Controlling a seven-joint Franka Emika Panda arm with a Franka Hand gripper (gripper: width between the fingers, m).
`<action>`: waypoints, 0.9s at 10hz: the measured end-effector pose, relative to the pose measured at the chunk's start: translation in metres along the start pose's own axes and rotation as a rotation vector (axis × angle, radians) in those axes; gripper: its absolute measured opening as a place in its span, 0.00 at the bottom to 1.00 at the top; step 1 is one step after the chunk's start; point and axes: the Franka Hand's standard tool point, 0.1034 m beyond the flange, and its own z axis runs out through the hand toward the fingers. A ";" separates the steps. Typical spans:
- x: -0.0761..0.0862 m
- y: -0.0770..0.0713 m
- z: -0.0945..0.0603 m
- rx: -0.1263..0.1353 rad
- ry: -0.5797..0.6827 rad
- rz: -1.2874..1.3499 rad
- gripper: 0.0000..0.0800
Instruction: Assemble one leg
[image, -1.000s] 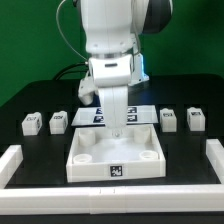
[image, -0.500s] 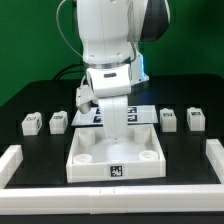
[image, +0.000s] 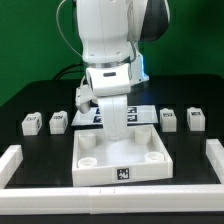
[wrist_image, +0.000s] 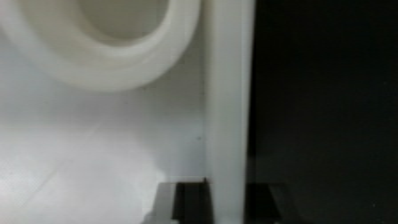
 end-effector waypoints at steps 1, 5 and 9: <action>0.000 0.000 0.000 0.000 0.000 0.000 0.08; 0.022 0.025 -0.001 -0.022 0.011 0.046 0.08; 0.081 0.066 -0.011 -0.032 0.036 0.108 0.08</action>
Offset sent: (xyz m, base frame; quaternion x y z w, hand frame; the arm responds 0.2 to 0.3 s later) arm 0.0311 0.0277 -0.0046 -0.0008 0.0119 0.0026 0.9999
